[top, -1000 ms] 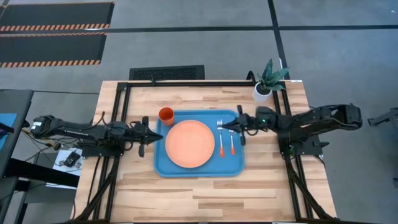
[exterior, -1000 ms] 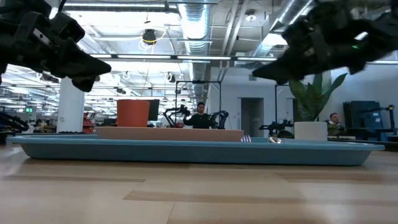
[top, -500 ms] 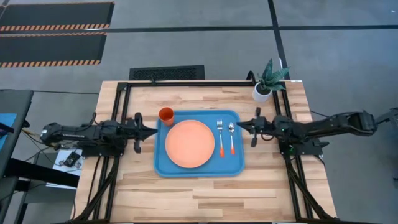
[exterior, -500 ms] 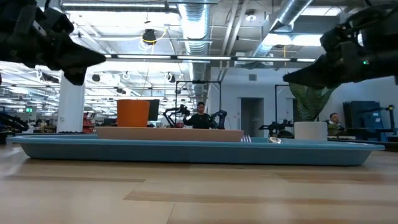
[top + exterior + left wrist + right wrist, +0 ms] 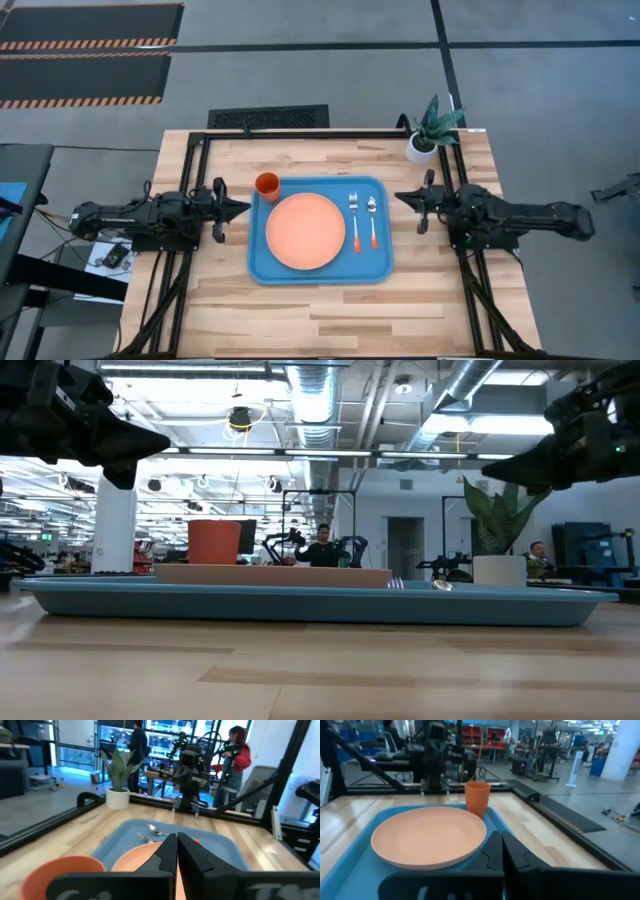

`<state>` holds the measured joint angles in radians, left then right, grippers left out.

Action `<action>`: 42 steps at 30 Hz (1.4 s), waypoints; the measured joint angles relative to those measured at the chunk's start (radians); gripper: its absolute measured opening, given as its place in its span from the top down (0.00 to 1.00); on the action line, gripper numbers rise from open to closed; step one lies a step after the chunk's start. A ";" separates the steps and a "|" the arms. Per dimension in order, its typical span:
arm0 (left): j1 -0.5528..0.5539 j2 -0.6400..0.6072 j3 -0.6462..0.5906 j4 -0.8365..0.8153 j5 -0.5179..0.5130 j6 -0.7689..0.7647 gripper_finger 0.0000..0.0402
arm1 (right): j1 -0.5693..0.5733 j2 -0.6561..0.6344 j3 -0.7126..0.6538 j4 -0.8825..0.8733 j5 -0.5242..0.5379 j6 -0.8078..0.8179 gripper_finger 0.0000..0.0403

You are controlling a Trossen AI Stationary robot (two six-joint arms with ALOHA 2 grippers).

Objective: Pick and place plate/cup/fork/spoon on tray
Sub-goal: Return to Home Position

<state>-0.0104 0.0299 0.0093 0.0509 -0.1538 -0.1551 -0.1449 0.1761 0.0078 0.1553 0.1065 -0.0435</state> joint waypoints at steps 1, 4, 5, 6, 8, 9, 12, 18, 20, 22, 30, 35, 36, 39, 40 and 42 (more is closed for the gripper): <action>0.010 0.000 0.000 0.000 0.000 0.006 1.00 | -0.003 -0.047 0.000 -0.039 -0.001 0.000 0.99; 0.039 0.000 0.000 0.000 0.003 0.013 1.00 | -0.013 -0.173 -0.001 -0.112 -0.005 0.001 0.99; 0.046 -0.001 0.000 -0.001 0.009 0.013 1.00 | -0.017 -0.176 -0.001 -0.096 -0.013 -0.006 0.99; 0.051 -0.003 -0.001 -0.001 0.017 0.014 1.00 | -0.018 -0.175 -0.001 -0.105 -0.024 -0.010 0.99; 0.054 -0.021 -0.001 -0.006 0.036 0.024 1.00 | -0.021 -0.173 -0.001 -0.111 -0.010 -0.013 0.99; 0.054 -0.030 -0.001 -0.004 0.040 0.028 1.00 | -0.028 -0.173 -0.001 -0.112 -0.005 -0.004 0.99; 0.054 -0.025 -0.001 -0.008 0.042 0.030 1.00 | -0.036 -0.174 -0.001 -0.113 -0.007 0.017 0.99; 0.054 -0.019 -0.001 -0.008 0.053 0.055 1.00 | -0.048 -0.165 -0.002 -0.116 -0.001 0.007 0.93; 0.054 -0.019 -0.001 -0.010 0.068 0.065 1.00 | -0.056 -0.161 -0.002 -0.118 0.000 -0.027 0.91; 0.054 -0.019 -0.001 -0.012 0.083 0.065 1.00 | -0.063 -0.161 -0.002 -0.118 -0.001 -0.072 0.90; 0.053 -0.019 -0.001 -0.015 0.087 0.057 1.00 | -0.067 -0.162 -0.002 -0.117 -0.001 -0.086 0.88; 0.053 -0.019 -0.001 -0.015 0.087 0.057 1.00 | -0.067 -0.162 -0.002 -0.116 -0.001 -0.089 0.88; 0.053 -0.019 -0.001 -0.015 0.087 0.057 1.00 | -0.067 -0.162 -0.002 -0.116 -0.001 -0.089 0.88; 0.053 -0.019 -0.001 -0.015 0.087 0.056 1.00 | -0.067 -0.162 -0.002 -0.116 -0.001 -0.089 0.88; 0.053 -0.019 -0.001 -0.015 0.087 0.056 1.00 | -0.067 -0.162 -0.002 -0.116 -0.001 -0.089 0.88; 0.053 -0.019 -0.001 -0.015 0.087 0.056 1.00 | -0.067 -0.162 -0.002 -0.116 -0.001 -0.089 0.88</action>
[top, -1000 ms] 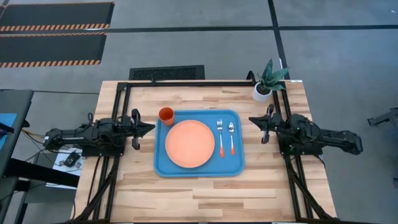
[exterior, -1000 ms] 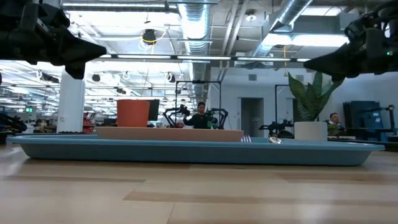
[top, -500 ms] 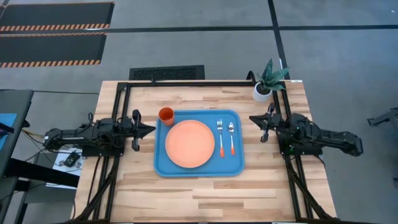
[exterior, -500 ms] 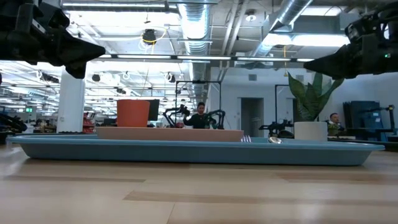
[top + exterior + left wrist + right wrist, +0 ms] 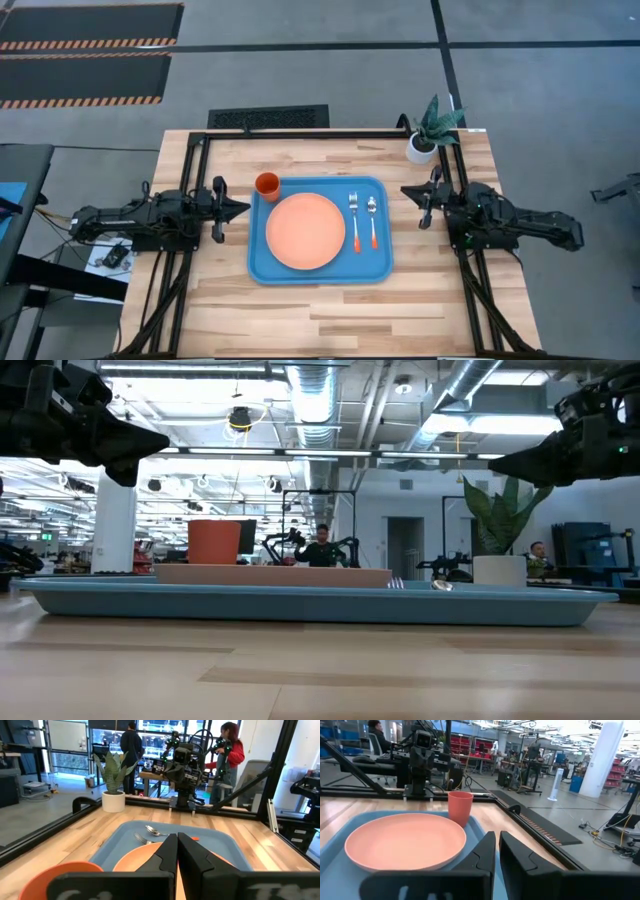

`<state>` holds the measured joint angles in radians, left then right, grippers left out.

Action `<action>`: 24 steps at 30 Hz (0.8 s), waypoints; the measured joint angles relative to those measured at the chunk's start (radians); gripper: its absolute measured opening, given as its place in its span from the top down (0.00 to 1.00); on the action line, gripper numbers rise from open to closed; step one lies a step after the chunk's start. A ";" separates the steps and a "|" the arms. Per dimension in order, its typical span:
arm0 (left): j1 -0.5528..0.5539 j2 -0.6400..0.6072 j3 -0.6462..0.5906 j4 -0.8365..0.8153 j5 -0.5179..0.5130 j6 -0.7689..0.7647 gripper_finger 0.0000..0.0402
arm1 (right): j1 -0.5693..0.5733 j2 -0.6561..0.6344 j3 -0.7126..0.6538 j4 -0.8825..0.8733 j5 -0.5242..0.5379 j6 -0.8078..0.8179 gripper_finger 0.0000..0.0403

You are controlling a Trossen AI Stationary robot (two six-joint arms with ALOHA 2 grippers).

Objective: Pick and place plate/cup/fork/spoon on tray
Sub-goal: Return to Home Position

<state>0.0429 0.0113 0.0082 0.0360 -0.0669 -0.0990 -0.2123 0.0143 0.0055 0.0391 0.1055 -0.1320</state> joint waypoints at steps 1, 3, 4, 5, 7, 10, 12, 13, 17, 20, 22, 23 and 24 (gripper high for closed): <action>0.000 0.000 0.000 0.000 0.000 0.000 1.00 | 0.000 0.000 0.000 0.000 0.000 0.000 0.88; 0.000 0.000 0.000 0.000 0.000 0.000 1.00 | 0.000 0.000 0.000 0.000 0.000 0.000 0.88; 0.000 0.000 0.000 0.000 0.000 -0.001 1.00 | 0.000 0.000 0.000 0.000 0.000 0.000 0.88; 0.000 0.000 0.000 0.000 0.000 -0.001 1.00 | 0.000 0.000 0.000 0.000 0.000 0.000 0.88; 0.000 0.000 0.000 0.000 0.000 -0.001 1.00 | 0.000 0.000 0.000 0.000 0.000 0.000 0.88; 0.000 0.000 0.000 0.000 0.000 -0.001 1.00 | 0.000 0.000 0.000 0.000 0.000 0.000 0.88; 0.000 0.000 0.000 0.000 0.000 -0.001 1.00 | 0.000 0.000 0.000 0.000 0.000 0.000 0.88; 0.000 0.000 0.000 0.000 0.000 -0.002 1.00 | 0.000 0.000 0.000 0.000 0.000 0.000 0.88; 0.000 0.000 0.000 0.000 0.000 -0.002 1.00 | 0.000 0.000 0.000 0.000 0.000 0.001 0.88; 0.000 0.000 0.000 0.000 0.000 -0.002 1.00 | 0.000 0.000 0.000 0.001 0.000 0.001 0.88; 0.000 0.000 0.000 0.000 0.000 -0.002 1.00 | 0.000 0.000 0.000 0.001 0.000 0.001 0.88; 0.000 0.000 0.000 0.000 0.000 -0.002 1.00 | 0.000 0.000 0.000 0.001 0.000 0.001 0.88; 0.000 0.000 0.000 0.000 0.000 -0.002 1.00 | 0.000 0.000 0.000 0.001 0.000 0.001 0.88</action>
